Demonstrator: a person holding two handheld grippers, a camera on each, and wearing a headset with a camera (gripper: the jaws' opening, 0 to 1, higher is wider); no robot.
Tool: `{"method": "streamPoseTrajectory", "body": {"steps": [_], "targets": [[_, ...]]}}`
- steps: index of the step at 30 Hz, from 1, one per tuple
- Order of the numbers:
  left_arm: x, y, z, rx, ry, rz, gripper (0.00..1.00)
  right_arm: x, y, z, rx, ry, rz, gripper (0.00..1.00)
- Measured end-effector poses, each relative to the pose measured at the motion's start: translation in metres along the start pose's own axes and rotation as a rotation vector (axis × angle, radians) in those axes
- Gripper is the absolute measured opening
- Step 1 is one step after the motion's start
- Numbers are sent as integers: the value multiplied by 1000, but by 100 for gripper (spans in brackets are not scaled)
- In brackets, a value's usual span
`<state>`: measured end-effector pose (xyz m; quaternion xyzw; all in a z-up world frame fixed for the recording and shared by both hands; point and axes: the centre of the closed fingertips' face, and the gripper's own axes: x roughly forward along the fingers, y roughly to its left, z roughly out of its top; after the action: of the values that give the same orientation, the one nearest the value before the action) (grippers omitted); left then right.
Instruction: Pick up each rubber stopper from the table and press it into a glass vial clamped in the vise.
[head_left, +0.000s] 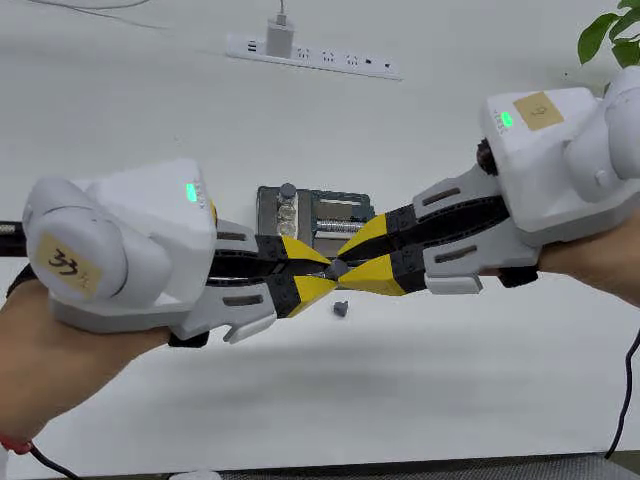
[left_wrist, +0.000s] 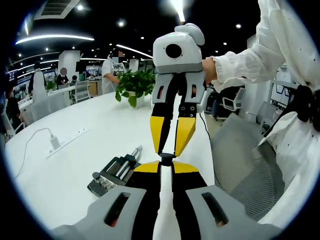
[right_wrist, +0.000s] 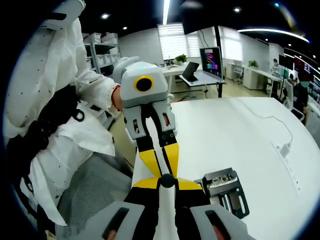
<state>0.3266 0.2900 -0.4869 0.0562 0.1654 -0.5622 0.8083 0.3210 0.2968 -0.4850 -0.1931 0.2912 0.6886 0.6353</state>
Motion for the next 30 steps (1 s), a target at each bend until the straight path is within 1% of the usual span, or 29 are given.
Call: {"method": "streamPoseTrajectory", "body": {"steps": [11,15,17,21,27,30], "targets": [[0,1,-1,-7,0,-4,4,1,1,0,-4,13,-3,6],[-1,2,-1,-5,1,-7,4,1,1,1,-3,16,-3,6],[-1,2,-1,5,1,-4,4,2,0,1,-4,19,-4,6],[-1,3,-2,7,-7,3,4,3,0,2,-4,21,-6,6],[-1,2,-1,8,-15,-2,7,4,-1,1,-3,29,-3,6],[-2,3,-3,4,-13,5,10,5,-1,3,-2,26,0,6]]}}
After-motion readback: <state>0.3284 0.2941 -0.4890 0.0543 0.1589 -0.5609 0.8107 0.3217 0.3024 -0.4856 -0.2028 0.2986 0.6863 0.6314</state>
